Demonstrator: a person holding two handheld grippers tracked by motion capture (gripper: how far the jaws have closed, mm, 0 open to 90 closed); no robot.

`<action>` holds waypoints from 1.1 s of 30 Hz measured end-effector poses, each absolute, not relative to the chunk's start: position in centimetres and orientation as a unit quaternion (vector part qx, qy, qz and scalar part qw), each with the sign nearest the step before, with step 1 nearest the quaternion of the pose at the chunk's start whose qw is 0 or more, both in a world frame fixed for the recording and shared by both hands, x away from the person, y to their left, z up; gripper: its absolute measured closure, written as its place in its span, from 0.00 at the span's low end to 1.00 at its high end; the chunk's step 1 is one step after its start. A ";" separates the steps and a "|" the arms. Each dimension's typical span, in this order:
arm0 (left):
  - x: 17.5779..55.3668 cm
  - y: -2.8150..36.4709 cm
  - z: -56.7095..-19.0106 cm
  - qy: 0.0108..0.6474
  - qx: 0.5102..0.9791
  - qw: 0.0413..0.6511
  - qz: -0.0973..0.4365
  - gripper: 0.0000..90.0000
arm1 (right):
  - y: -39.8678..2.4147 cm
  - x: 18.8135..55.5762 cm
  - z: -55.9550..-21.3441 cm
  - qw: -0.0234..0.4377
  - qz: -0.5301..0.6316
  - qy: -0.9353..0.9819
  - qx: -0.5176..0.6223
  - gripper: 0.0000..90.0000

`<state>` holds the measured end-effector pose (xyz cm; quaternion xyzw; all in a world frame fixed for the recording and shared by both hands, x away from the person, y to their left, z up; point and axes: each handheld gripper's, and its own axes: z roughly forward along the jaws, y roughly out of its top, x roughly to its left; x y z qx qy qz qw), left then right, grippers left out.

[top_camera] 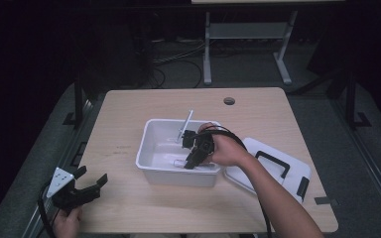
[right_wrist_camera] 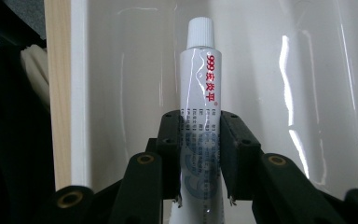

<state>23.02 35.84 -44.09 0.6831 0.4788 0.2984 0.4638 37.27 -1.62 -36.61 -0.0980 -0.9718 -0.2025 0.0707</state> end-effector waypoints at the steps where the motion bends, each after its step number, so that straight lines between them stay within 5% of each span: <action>1: 23.0 35.8 -44.1 0.479 0.682 0.465 0.298 0.16 | -1.6 37.3 -36.7 0.071 -0.201 -0.972 -0.100 0.79; 14: 23.0 35.8 -44.1 0.479 0.682 0.465 0.297 0.16 | -2.4 37.5 -36.4 0.074 -0.216 -0.966 -0.117 0.67; 33: 23.1 35.7 -44.1 0.479 0.683 0.463 0.298 0.16 | -6.9 37.2 -31.0 0.035 -0.241 -0.960 -0.140 0.52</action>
